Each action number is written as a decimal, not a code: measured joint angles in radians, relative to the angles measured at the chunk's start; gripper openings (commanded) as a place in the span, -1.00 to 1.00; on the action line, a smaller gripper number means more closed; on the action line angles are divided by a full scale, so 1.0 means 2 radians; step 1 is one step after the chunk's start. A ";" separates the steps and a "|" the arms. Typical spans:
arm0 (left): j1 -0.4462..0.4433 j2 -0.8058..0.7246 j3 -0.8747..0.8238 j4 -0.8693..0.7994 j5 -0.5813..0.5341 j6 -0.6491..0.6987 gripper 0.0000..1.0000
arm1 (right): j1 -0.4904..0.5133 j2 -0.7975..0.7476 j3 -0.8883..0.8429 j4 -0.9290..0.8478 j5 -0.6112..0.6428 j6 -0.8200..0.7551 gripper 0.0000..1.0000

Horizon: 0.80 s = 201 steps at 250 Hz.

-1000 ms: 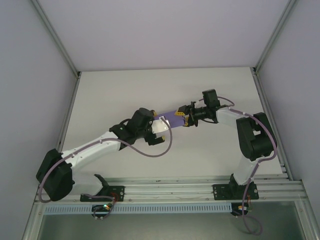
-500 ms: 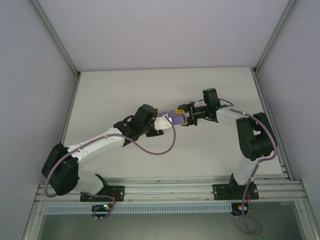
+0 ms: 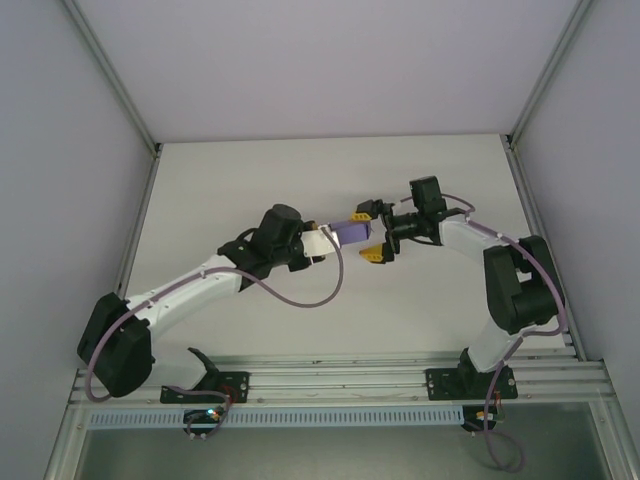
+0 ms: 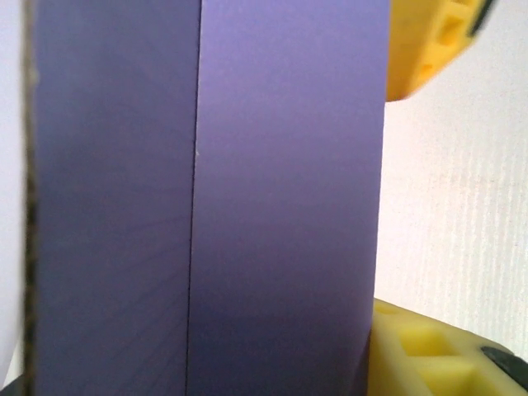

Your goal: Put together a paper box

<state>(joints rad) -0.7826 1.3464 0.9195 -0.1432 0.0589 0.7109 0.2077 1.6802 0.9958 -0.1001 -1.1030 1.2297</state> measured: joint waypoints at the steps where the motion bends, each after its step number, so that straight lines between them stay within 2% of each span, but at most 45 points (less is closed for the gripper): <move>1: 0.000 0.000 0.000 0.000 0.001 0.000 -0.13 | 0.000 0.000 0.000 0.000 0.001 -0.001 0.99; 27: 0.009 -0.002 0.002 -0.020 0.017 -0.002 -0.15 | -0.010 -0.023 0.011 -0.063 0.060 -0.067 0.99; 57: 0.024 -0.002 0.012 -0.068 0.039 -0.006 -0.11 | -0.022 -0.062 0.059 -0.157 0.201 -0.183 0.99; 77: 0.034 -0.001 0.022 -0.109 0.069 -0.005 -0.11 | -0.024 -0.107 0.063 -0.168 0.293 -0.265 0.99; 90: 0.039 0.002 0.027 -0.132 0.088 -0.006 -0.11 | -0.023 -0.144 0.046 -0.152 0.327 -0.321 0.99; 122: 0.049 0.032 0.046 -0.176 0.127 -0.014 -0.11 | -0.023 -0.220 -0.028 -0.077 0.332 -0.420 1.00; 133: 0.052 0.046 0.052 -0.184 0.134 -0.019 -0.11 | -0.020 -0.230 -0.047 -0.057 0.314 -0.446 0.91; 151: 0.055 0.066 0.060 -0.195 0.143 -0.026 -0.11 | -0.004 -0.222 -0.049 -0.055 0.299 -0.488 0.79; 163: 0.056 0.076 0.061 -0.200 0.146 -0.030 -0.10 | 0.017 -0.211 -0.040 -0.062 0.301 -0.515 0.62; 171: 0.058 0.082 0.062 -0.203 0.148 -0.032 -0.09 | 0.037 -0.201 -0.028 -0.073 0.311 -0.536 0.52; 201: 0.064 0.100 0.070 -0.218 0.157 -0.038 -0.04 | 0.097 -0.170 0.010 -0.106 0.346 -0.587 0.36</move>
<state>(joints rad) -0.6540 1.5463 1.0595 -0.5789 0.3737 0.6353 0.4019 1.3399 1.0153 -0.3115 -0.4110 0.0566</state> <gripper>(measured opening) 0.467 0.706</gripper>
